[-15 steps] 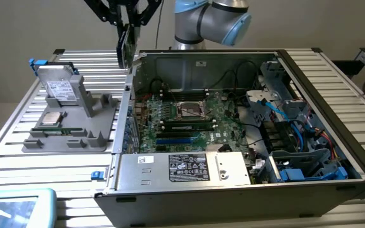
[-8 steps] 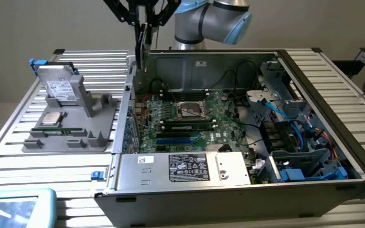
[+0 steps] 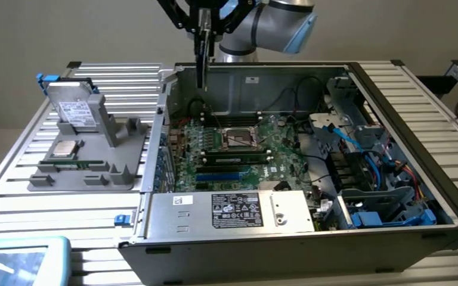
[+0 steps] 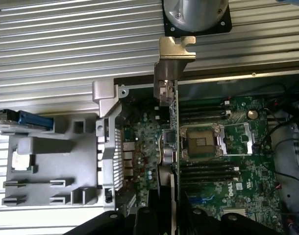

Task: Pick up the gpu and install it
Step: 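Pick up the gpu and move the gpu toward the slot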

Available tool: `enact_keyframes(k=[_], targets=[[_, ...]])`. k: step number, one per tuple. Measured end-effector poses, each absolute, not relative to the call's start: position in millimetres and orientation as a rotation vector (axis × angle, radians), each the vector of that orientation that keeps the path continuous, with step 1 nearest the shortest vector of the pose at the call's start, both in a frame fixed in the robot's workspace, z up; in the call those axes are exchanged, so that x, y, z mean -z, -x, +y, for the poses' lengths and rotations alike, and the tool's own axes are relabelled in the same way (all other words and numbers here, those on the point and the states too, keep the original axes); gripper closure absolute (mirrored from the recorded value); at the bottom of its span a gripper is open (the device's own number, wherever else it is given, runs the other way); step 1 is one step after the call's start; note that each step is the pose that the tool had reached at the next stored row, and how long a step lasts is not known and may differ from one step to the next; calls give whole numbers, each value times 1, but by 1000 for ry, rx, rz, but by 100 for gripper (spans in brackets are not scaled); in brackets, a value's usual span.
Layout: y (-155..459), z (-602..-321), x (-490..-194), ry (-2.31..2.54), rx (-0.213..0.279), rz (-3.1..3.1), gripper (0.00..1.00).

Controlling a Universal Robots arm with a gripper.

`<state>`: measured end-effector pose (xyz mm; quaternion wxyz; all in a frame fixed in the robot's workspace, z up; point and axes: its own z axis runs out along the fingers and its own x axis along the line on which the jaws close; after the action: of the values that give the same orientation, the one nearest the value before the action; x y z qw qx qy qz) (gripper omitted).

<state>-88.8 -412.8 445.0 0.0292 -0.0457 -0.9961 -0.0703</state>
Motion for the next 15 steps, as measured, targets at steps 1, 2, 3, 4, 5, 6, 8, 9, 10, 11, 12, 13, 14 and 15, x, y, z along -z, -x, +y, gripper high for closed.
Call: enact_keyframes(k=[1, 2, 3, 4, 5, 6, 8, 9, 10, 11, 12, 13, 14, 15], targets=[[85, -414, -444, 141, 217, -3072, 73], [81, -416, -444, 141, 218, -3072, 73], [77, -417, -443, 141, 219, -3072, 73], [72, -418, -442, 141, 219, -3072, 73], [68, -419, -441, 141, 218, -3072, 73], [64, -419, -440, 141, 219, -3072, 73], [55, -420, -437, 141, 219, -3072, 73], [51, -420, -436, 141, 219, -3072, 73], [46, -420, -435, 141, 219, -3072, 73], [41, -420, -434, 141, 219, -3072, 73], [37, -421, -433, 141, 219, -3072, 73], [33, -421, -432, 141, 219, -3072, 73], [28, -421, -431, 141, 219, -3072, 73], [25, -421, -430, 141, 219, -3072, 73]])
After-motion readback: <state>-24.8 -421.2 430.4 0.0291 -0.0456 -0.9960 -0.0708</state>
